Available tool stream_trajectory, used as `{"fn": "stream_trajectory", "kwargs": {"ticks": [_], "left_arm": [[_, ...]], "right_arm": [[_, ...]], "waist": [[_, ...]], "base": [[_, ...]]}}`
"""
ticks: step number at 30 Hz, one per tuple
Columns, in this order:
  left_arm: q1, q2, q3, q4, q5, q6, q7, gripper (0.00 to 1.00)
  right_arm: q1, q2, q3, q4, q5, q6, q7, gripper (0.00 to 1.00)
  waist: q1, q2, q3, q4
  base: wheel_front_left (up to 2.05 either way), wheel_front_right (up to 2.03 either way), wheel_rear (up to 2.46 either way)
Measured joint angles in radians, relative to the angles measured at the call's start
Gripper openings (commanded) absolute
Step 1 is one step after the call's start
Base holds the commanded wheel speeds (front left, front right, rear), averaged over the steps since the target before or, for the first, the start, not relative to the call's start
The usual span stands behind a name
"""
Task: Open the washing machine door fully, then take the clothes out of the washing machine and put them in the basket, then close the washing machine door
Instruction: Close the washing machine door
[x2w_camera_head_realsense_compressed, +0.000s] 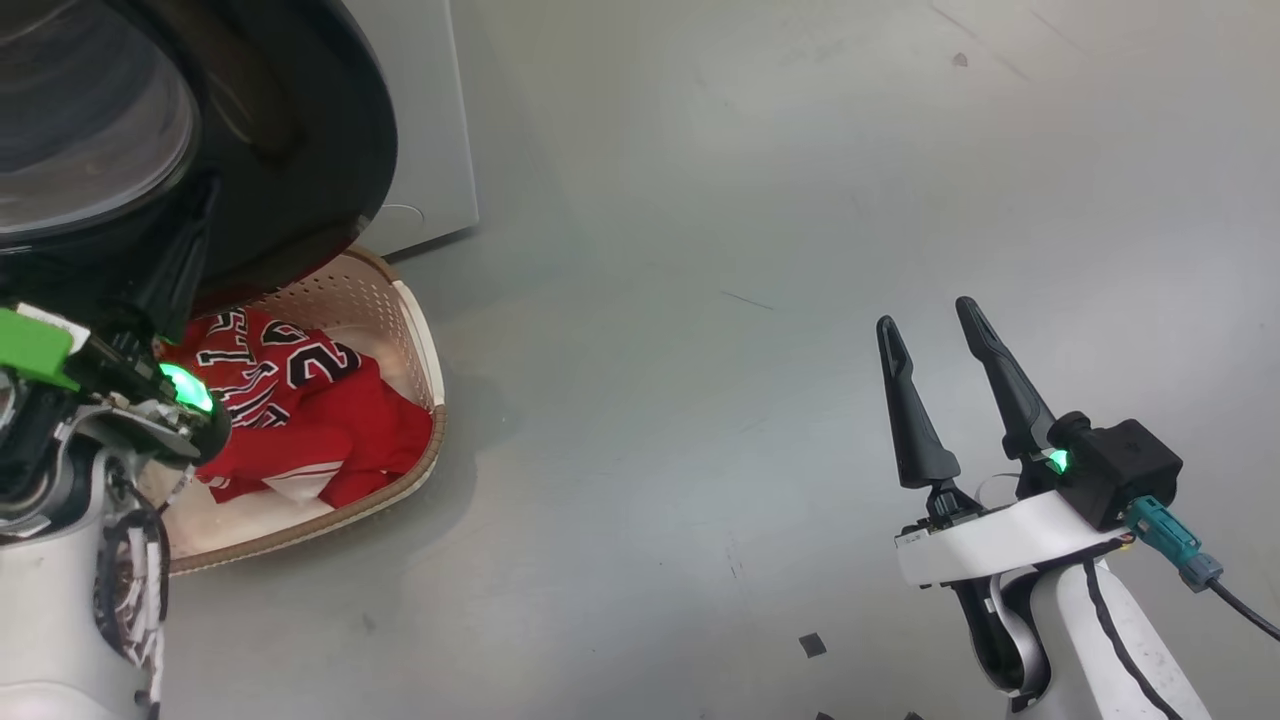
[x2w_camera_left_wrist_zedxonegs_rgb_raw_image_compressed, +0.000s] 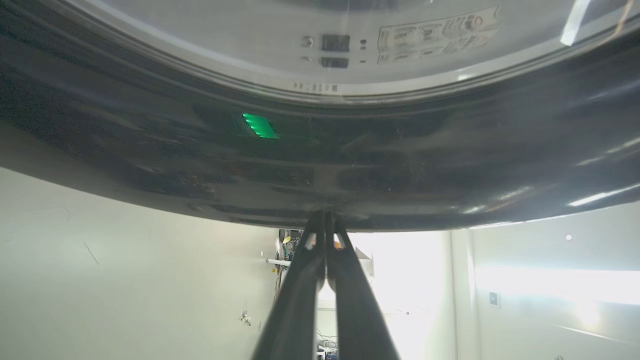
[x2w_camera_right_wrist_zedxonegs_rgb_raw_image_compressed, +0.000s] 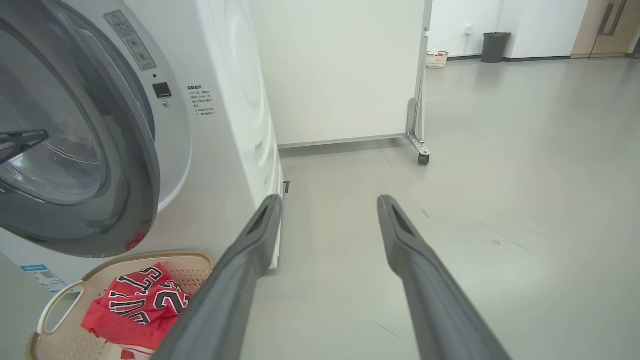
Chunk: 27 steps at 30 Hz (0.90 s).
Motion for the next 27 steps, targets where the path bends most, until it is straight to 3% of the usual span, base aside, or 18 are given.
{"fn": "stream_trajectory", "kwargs": {"ticks": [9,10,11,13,14,27], "left_arm": [[0.128,-0.063,0.044,-0.106,-0.017,-0.001,-0.009,0.00],[0.138,-0.073,0.048,-0.124,-0.017,-0.001,-0.009,0.15],[0.151,-0.080,0.044,-0.143,-0.017,-0.001,-0.007,0.42],[0.181,-0.093,0.039,-0.177,-0.012,-0.001,-0.001,0.84],[0.197,-0.099,0.038,-0.191,-0.008,-0.001,-0.001,1.00],[0.409,-0.107,0.015,-0.345,0.234,-0.001,-0.130,1.00]], "right_arm": [[0.013,-0.001,-0.022,0.007,-0.009,0.000,0.000,1.00],[0.017,-0.003,-0.025,0.008,-0.010,0.000,0.000,1.00],[0.023,-0.005,-0.029,0.009,-0.013,0.000,0.000,1.00],[0.031,-0.012,-0.035,0.012,-0.019,0.000,0.000,1.00],[0.033,-0.014,-0.036,0.013,-0.020,0.000,0.000,1.00],[0.086,-0.030,-0.061,0.027,-0.036,-0.001,0.000,1.00]], "waist": [[0.0000,0.0000,-0.045,0.061],[0.0000,0.0000,-0.051,0.068],[0.0000,0.0000,-0.057,0.077],[0.0000,0.0000,-0.069,0.093],[0.0000,0.0000,-0.075,0.102],[0.0000,0.0000,-0.163,0.211]], "base": [[0.00,0.00,0.00],[0.00,0.00,0.00],[0.00,0.00,0.00],[0.00,0.00,0.00],[0.00,0.00,0.00],[0.00,0.00,0.00]]}}
